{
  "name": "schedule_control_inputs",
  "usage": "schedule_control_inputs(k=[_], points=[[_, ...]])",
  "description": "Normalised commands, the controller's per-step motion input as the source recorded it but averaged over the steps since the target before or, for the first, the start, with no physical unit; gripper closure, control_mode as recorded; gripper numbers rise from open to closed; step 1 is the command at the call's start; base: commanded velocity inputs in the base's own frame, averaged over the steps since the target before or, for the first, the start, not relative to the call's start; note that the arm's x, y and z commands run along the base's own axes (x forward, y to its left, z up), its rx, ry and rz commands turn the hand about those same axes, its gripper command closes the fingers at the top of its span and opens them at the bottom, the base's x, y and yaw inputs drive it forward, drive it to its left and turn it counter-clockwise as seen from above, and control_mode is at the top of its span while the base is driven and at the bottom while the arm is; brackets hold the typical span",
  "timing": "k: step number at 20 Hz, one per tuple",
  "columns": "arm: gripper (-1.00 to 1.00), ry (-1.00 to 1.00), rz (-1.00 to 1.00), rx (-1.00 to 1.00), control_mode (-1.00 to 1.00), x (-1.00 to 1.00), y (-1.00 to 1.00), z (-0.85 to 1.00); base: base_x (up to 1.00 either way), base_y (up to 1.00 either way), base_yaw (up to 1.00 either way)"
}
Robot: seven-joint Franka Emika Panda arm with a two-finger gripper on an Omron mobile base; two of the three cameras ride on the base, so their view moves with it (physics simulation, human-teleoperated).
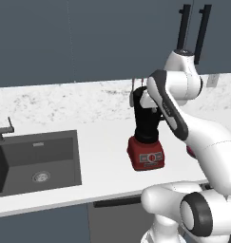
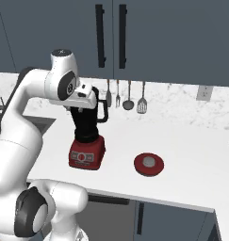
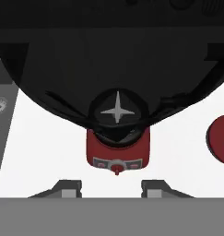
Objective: Close the lid blender by securely placing the lid on top.
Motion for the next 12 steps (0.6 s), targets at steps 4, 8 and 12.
schedule_control_inputs(k=[4, 8, 12], points=[[-1.0, 0.0, -0.01, 0.0, -1.0, -0.11, -0.13, 0.0, 0.0, 0.0, 0.0], [-1.0, -0.04, -0.05, 0.01, -1.0, -0.28, -0.36, -0.02, 0.0, 0.0, 0.0], [-1.0, -0.04, -0.11, 0.0, -1.0, -0.34, -0.4, -0.12, 0.0, 0.0, 0.0]])
